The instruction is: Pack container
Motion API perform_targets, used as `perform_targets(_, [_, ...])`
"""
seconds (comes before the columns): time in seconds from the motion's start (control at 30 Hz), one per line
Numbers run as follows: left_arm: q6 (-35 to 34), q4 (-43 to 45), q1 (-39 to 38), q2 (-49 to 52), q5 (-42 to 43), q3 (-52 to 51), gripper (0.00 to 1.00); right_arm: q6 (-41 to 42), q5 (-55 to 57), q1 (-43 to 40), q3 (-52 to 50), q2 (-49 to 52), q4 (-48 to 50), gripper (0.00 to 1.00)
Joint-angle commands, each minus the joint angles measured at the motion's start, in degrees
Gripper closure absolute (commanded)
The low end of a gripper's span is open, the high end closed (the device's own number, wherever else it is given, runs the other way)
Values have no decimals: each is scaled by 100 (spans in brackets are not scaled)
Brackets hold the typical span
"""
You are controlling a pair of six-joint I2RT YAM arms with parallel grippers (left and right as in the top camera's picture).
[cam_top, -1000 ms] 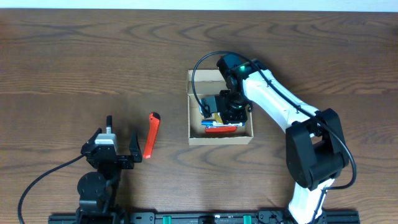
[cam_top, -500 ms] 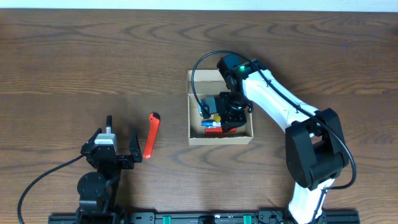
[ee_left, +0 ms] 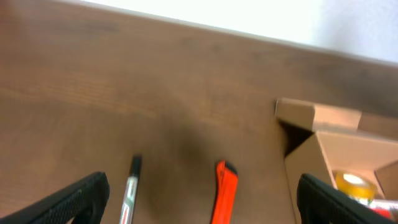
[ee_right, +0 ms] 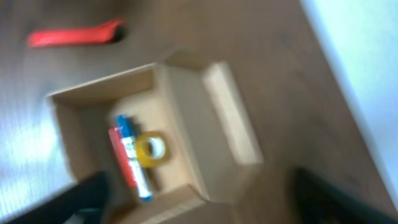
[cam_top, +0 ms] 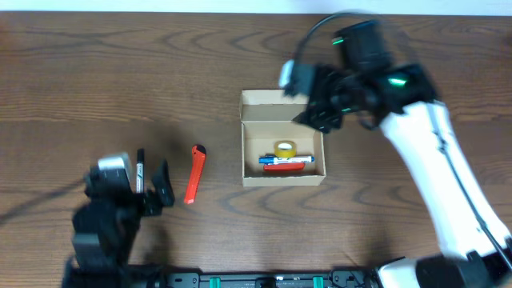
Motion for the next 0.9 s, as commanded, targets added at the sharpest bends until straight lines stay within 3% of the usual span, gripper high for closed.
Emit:
perform_targets(0.0, [-85,-957,13,1919,-111,1528,5,1316,-7,-739,66,-389,101,1])
perform_targets(0.13, [-85,-2387,13,3692,-133,3176,5,1849,-4,-1646,66,-586,186,1])
perform_targets(0.23, [-87,-2835,17,4715,-129,3910,5,2363,-9,-2345,66,-601,192,1])
perform_targets(0.57, [291,-2981,-28,6129,74,4017,5,2601,22,-3248,66,-599,201,1])
perform_targets(0.87, [354,-2728,-922,6548,-494,3755,5,2802,732,-3414,-118,-461,225,1])
